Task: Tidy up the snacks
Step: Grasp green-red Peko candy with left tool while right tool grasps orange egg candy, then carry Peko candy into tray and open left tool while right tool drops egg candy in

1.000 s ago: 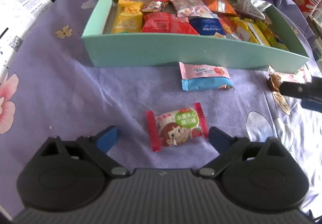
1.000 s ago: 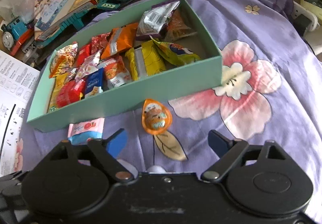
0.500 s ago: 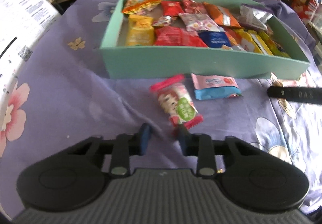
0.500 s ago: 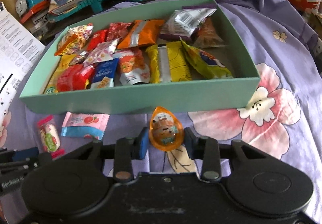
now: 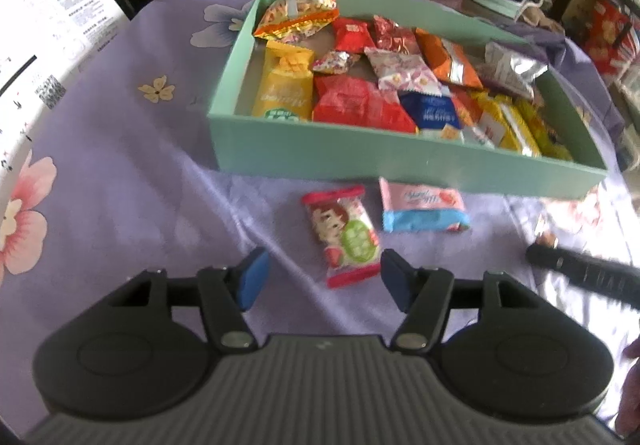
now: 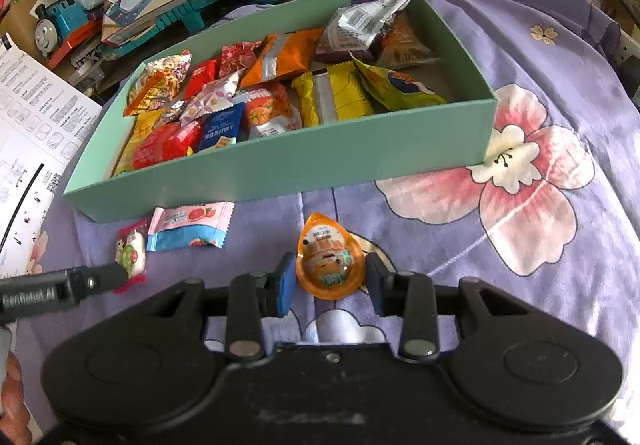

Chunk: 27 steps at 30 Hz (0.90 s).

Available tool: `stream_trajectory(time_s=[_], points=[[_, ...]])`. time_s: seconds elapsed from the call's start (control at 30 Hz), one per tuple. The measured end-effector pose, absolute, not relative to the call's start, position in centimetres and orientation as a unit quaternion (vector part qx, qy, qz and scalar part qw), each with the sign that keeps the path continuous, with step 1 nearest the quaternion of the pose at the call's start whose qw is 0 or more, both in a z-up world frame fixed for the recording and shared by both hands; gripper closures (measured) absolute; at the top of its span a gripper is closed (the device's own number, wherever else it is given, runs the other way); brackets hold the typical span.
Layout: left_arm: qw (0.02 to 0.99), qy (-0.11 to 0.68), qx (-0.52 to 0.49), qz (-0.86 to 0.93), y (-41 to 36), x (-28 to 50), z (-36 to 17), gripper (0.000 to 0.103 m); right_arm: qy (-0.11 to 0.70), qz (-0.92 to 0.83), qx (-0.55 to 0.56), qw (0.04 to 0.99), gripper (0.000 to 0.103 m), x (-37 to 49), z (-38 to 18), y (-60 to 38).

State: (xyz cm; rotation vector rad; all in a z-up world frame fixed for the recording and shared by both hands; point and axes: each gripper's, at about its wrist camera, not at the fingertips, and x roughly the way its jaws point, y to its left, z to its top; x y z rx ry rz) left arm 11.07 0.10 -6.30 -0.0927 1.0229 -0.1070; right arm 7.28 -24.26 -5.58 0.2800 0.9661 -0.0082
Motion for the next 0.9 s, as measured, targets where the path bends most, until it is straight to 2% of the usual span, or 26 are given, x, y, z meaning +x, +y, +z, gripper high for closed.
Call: stream_trajectory(time_s=[0.13, 0.27, 0.37, 0.9], points=[[0.865, 0.498, -0.048, -0.031, -0.7, 12.4, -7.0, 0.041, 0.461, -0.002, 0.136, 0.877, 0.067, 7.1, -5.6, -24.4], [0.87, 0.493, -0.006, -0.022, -2.0, 12.7, -7.9, 0.043, 0.456, -0.001, 0.138, 0.879, 0.067, 6.5, -5.7, -24.5], [0.878, 0.477, 0.03, -0.035, -2.8, 12.0, -7.8, 0.071, 0.454, -0.001, 0.135, 0.881, 0.067, 6.4, -5.7, -24.3], [0.877, 0.476, 0.005, -0.065, -0.8, 8.7, -5.4, 0.073, 0.463, 0.003, 0.162, 0.871, 0.067, 4.2, -4.8, -24.5]])
